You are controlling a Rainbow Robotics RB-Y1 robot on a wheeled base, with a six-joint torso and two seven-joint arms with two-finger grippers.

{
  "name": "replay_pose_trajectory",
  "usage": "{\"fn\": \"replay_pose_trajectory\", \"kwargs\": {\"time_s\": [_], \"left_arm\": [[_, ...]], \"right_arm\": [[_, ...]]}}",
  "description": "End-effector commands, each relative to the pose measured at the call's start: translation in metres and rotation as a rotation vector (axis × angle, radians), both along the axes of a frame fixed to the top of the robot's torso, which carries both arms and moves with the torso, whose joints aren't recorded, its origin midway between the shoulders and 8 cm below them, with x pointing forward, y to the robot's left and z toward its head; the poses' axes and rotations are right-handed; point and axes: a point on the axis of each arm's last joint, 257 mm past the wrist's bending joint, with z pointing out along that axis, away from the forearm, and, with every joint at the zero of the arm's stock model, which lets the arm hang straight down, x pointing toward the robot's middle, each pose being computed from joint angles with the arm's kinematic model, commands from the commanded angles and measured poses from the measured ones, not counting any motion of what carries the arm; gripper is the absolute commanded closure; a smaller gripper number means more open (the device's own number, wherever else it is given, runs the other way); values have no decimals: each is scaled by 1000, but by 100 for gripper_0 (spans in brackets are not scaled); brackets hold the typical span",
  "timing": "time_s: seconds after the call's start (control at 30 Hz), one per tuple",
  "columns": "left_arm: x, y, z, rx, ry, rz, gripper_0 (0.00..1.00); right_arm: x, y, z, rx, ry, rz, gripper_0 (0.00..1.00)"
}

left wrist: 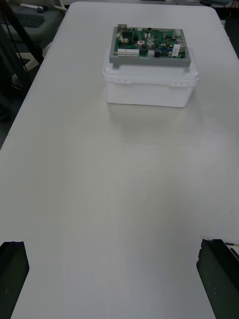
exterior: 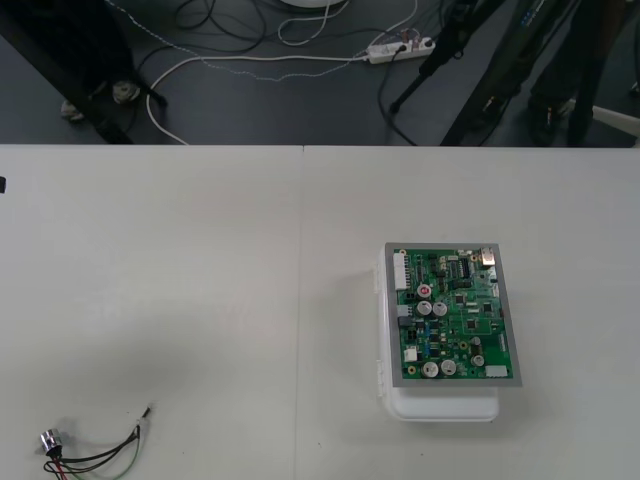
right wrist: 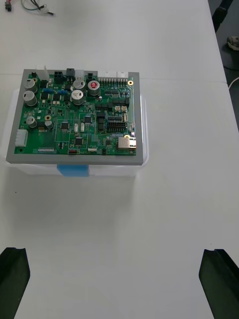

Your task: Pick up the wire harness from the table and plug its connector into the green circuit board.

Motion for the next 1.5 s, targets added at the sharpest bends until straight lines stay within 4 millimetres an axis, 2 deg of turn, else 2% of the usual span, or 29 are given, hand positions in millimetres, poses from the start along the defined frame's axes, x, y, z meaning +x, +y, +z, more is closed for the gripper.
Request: {"fn": "replay_pose_trajectory", "kwargs": {"time_s": [0.03, 1.5], "left_arm": [[-14, 8, 11, 37, 56, 1, 0], [-14, 8, 11, 37, 56, 1, 0]], "right_arm": [[-1, -4, 10, -34, -48, 30, 0], [-1, -4, 10, -34, -48, 30, 0]]}}
